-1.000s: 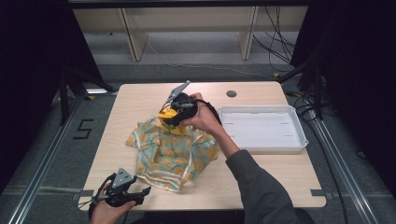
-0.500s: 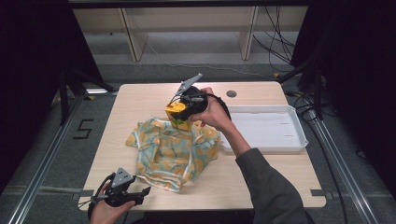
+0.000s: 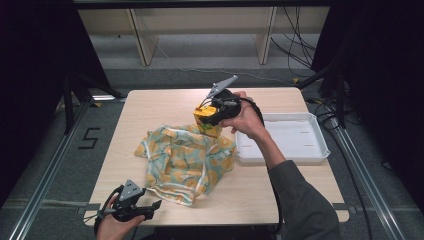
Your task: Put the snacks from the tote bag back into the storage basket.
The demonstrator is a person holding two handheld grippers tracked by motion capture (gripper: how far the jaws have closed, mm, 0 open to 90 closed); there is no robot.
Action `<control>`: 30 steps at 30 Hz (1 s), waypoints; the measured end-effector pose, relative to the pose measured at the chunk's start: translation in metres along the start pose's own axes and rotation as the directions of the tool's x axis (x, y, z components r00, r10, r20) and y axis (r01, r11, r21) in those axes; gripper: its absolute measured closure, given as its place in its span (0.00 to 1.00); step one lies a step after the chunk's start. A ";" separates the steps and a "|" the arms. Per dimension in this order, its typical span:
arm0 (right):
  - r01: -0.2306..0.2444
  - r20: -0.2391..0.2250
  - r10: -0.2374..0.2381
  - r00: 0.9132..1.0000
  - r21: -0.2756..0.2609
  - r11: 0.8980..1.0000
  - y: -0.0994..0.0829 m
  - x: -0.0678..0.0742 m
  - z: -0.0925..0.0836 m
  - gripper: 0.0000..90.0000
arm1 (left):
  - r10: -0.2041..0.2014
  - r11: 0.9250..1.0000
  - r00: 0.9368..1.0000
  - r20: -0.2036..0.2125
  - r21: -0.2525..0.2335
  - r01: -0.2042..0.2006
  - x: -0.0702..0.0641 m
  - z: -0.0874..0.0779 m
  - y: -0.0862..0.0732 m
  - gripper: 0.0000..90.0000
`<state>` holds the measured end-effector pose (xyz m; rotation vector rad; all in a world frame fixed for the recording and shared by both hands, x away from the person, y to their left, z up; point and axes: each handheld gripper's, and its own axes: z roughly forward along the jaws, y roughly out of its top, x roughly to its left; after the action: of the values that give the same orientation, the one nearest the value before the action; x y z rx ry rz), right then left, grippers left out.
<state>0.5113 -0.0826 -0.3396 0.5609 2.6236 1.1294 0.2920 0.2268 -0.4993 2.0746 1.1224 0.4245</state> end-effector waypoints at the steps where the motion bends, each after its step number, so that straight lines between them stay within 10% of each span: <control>1: -0.008 0.014 0.008 1.000 -0.009 1.000 -0.002 -0.001 -0.002 0.57 | 0.000 1.000 1.000 -0.009 0.004 0.000 0.000 0.000 0.000 0.31; 30: -0.136 0.141 0.133 0.981 0.017 0.991 -0.090 -0.046 -0.058 0.57 | 0.009 1.000 1.000 -0.010 0.012 -0.009 0.003 0.000 0.000 0.31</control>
<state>0.5099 -0.1962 -0.3638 0.8035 2.5163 1.0531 0.2934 0.2290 -0.4997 2.0911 1.1246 0.4334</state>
